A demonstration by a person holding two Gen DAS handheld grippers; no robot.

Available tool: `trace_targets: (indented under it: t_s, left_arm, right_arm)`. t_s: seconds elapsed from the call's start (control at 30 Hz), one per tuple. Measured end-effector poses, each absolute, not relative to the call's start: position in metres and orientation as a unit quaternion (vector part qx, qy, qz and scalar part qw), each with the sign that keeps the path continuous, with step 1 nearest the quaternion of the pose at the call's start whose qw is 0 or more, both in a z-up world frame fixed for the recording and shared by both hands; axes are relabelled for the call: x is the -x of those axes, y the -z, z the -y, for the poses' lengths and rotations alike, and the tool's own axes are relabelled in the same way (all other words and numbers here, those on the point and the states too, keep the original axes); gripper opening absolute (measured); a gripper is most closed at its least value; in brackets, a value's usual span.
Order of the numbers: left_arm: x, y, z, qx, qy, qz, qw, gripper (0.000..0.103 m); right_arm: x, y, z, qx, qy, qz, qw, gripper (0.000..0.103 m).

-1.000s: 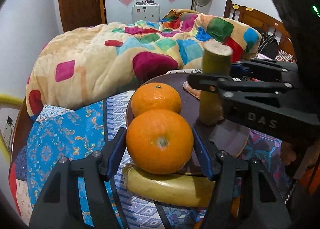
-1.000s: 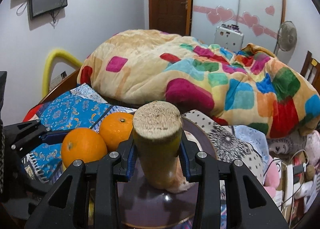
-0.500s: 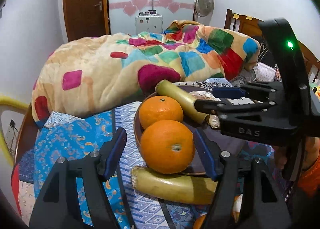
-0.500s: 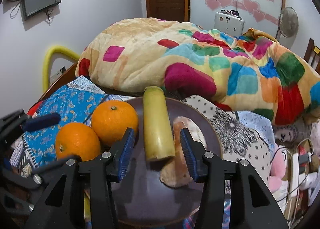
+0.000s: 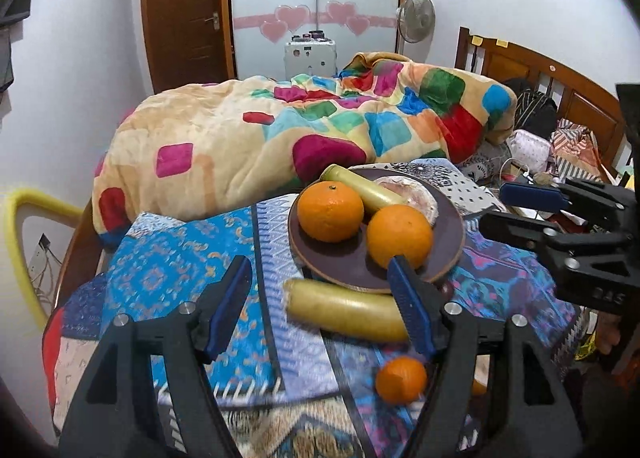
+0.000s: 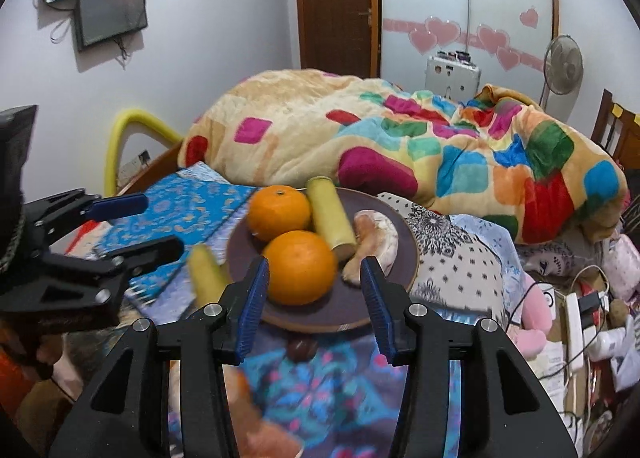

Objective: Organize fruits
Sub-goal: 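Grasp a second pomelo segment with the right gripper while the left reaches toward a small tangerine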

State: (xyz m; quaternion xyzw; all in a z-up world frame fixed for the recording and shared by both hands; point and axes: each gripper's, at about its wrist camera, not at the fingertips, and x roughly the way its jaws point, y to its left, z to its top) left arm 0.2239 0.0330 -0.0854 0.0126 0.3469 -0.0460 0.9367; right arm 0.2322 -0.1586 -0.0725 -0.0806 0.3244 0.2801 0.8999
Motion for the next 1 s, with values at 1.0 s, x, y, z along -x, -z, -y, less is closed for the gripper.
trace_targets:
  t_s: [1.0]
  left_arm:
    - [-0.152,0.146,-0.031,-0.014,0.047,-0.400,0.915,0.081]
  right_arm:
    - [-0.177,0.147,0.160,0.075,-0.303,-0.368,0.876,0.062]
